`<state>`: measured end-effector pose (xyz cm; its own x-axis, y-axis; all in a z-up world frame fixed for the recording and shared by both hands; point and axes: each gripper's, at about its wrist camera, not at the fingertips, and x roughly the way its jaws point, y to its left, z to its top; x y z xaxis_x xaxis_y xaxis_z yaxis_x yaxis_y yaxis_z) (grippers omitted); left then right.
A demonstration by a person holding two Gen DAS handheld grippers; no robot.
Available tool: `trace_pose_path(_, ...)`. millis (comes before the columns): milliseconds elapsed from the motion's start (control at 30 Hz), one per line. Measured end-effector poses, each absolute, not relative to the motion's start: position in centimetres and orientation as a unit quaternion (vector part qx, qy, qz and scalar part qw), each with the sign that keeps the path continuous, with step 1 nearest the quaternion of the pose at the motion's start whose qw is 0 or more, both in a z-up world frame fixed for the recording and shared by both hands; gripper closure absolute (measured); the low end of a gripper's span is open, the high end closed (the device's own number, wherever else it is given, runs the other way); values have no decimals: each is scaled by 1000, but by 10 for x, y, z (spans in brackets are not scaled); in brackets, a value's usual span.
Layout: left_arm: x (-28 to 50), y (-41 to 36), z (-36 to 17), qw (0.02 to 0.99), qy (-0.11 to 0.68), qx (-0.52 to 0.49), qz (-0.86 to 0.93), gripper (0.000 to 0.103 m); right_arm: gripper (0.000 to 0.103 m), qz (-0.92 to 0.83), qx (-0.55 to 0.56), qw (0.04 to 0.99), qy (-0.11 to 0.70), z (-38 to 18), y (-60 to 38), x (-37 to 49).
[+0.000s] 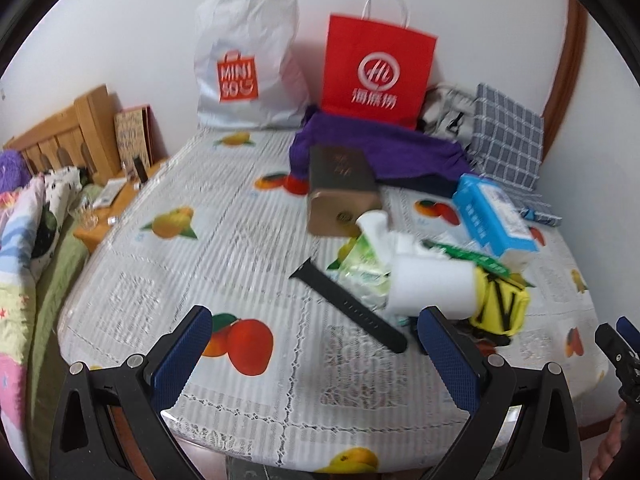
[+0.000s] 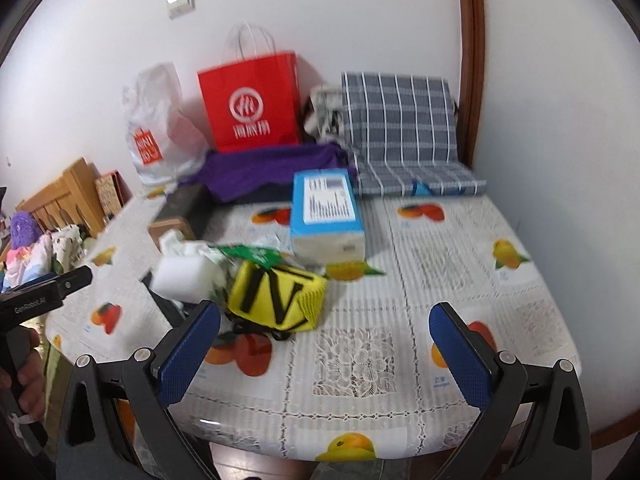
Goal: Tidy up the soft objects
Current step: 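Reach the right gripper to the yellow mesh pouch and grasp it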
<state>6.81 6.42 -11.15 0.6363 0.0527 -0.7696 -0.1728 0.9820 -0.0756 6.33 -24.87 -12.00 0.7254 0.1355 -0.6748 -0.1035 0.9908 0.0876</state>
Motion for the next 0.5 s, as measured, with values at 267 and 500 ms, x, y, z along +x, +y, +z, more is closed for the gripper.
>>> trace_pose_path(267, 90, 84, -150, 881, 458, -85, 83, 0, 0, 81, 16, 911, 404, -166, -239, 101)
trace_pose_path(500, 100, 96, -162, 875, 467, -100, 79, 0, 2, 110, 33, 897, 427, -194, -231, 134)
